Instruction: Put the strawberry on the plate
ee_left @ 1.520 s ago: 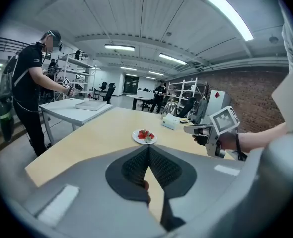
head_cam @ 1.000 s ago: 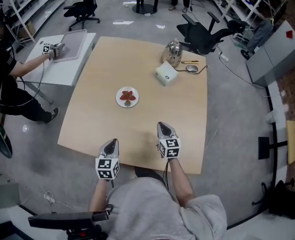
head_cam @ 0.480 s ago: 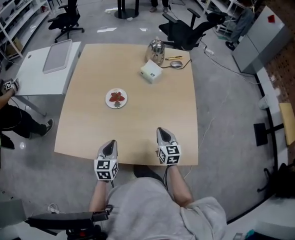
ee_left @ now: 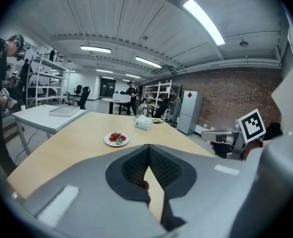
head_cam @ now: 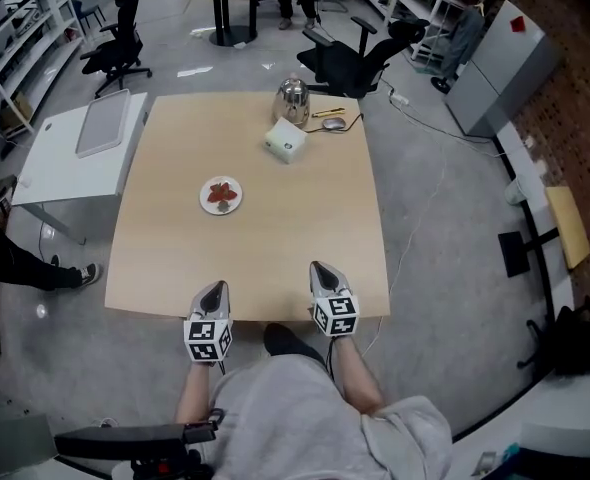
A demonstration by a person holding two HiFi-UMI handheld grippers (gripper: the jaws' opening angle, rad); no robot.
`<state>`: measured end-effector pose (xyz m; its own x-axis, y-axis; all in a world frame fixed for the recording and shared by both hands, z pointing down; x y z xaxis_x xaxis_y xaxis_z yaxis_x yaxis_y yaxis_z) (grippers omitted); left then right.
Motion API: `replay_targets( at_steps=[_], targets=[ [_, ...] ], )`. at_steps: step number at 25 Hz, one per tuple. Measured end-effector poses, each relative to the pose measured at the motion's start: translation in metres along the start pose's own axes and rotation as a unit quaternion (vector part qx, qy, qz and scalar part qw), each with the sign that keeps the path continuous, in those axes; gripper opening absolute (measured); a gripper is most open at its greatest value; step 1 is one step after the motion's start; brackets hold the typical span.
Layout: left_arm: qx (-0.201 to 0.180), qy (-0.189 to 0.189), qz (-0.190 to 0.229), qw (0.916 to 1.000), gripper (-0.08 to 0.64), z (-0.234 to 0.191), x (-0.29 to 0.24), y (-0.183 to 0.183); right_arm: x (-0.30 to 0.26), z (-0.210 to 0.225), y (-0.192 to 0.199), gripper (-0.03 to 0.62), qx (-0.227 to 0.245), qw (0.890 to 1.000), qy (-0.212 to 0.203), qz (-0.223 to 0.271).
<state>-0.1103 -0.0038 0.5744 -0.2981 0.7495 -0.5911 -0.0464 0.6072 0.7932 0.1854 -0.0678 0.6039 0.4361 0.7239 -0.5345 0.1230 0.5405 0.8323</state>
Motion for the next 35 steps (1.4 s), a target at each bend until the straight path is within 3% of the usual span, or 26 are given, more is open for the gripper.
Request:
replay_targets(
  at_steps=[18,35],
  targets=[
    [-0.009,-0.006,0.011,0.9999,0.018,0.011,0.037,0.018,0.046,-0.014,0.033,0.007,-0.012,1.0,0.012,0.005],
    [-0.007,-0.009,0.017,0.9998,0.018,0.011,0.039,0.022,0.048,-0.016,0.039,0.006,-0.012,1.0,0.006,0.0]
  ],
)
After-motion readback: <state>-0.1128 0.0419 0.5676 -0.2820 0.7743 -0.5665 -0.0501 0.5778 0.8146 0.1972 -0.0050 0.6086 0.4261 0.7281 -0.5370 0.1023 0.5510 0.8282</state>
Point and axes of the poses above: the fingertips, and each gripper's own axes: x backward along the fingers, z to its right, y out of its underside, the point moved 9 cm from there along x, backward along the fingers, and after that the axes turned 14 degrees about -z, right-handed, at the moved point
